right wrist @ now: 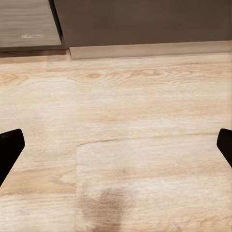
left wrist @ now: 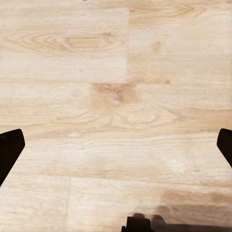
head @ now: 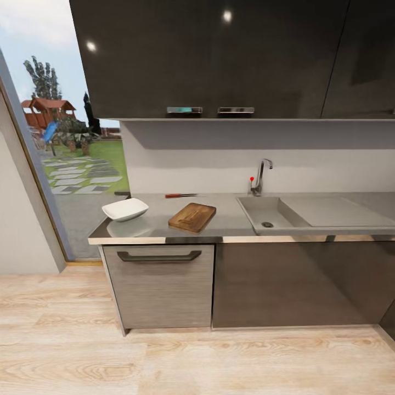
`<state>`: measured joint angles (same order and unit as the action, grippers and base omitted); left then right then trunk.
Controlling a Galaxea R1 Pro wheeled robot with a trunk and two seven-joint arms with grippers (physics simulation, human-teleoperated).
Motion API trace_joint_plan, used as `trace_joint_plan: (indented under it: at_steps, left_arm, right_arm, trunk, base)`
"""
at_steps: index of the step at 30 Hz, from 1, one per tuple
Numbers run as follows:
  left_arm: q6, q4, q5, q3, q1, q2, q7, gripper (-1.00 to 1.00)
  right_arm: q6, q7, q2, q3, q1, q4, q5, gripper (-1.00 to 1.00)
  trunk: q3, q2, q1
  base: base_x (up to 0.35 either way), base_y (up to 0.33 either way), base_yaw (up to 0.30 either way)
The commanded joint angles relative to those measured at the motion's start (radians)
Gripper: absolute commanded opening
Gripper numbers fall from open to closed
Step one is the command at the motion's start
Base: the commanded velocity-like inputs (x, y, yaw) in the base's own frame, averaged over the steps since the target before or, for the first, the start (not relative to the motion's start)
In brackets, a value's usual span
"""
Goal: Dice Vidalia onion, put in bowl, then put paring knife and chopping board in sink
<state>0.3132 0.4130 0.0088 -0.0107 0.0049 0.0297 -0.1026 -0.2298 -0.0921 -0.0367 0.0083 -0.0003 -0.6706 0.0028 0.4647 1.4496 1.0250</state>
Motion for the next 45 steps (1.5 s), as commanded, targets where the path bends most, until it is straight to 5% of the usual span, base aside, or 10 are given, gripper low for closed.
trace_joint_plan:
  at_steps: [1, 45]
  left_arm:
    - [0.001, 0.001, 0.001, 0.0, 0.001, 0.0, -0.002, 1.0]
    - [0.001, -0.005, 0.002, 0.002, 0.0, 0.001, -0.002, 1.0]
  right_arm:
    - [-0.002, -0.004, 0.0, 0.001, 0.0, 0.0, 0.0, 1.0]
    - [0.005, -0.016, 0.001, -0.003, 0.0, 0.007, 0.003, 1.0]
  trunk:
    - [0.001, 0.0, 0.0]
    - [0.001, 0.0, 0.0]
  base:
    - [0.0, 0.0, 0.0]
    - [0.0, 0.0, 0.0]
